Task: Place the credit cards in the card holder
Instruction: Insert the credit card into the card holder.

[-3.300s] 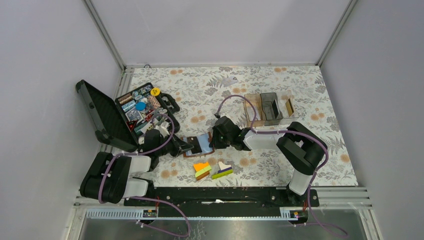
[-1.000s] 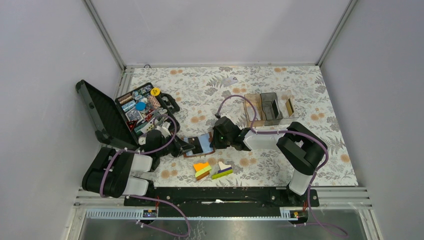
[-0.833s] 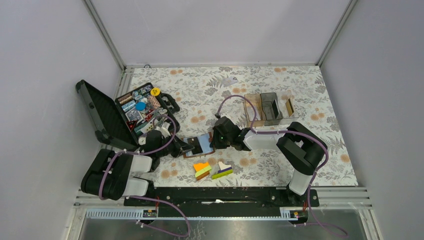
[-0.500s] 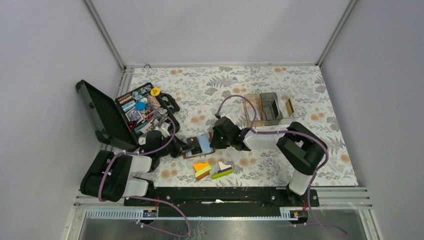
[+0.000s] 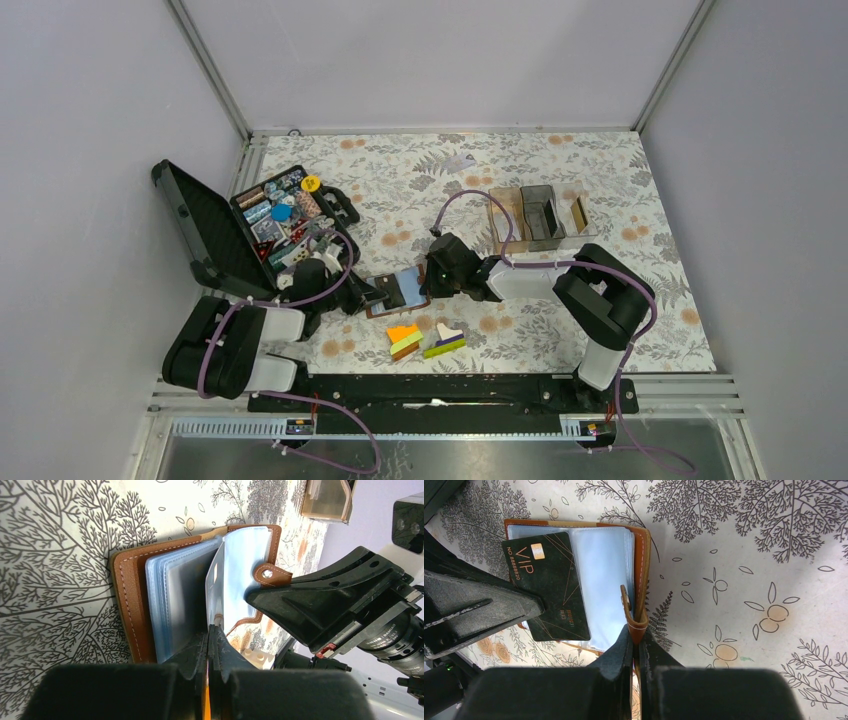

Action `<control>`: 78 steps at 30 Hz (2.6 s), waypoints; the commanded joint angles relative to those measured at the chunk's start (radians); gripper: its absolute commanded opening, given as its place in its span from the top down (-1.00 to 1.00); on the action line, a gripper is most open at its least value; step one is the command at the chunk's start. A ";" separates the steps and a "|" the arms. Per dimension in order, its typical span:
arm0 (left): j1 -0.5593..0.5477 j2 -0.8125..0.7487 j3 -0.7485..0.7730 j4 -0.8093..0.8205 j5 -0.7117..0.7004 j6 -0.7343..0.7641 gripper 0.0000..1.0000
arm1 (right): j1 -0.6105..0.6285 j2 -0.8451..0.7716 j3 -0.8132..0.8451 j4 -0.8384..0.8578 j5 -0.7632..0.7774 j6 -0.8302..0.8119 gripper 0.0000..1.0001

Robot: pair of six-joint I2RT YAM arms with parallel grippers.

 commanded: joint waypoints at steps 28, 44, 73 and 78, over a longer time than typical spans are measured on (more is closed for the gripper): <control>-0.018 0.079 0.074 -0.180 -0.065 0.077 1.00 | -0.002 -0.026 -0.010 -0.106 0.075 -0.027 1.00; -0.032 0.170 0.094 -0.083 -0.003 0.038 1.00 | -0.002 -0.018 0.003 -0.107 0.064 -0.026 1.00; -0.060 0.058 0.207 -0.438 -0.147 0.198 0.14 | -0.002 -0.035 0.000 -0.116 0.063 -0.031 1.00; -0.127 0.099 0.250 -0.424 -0.164 0.170 0.35 | -0.002 -0.035 0.003 -0.115 0.054 -0.031 1.00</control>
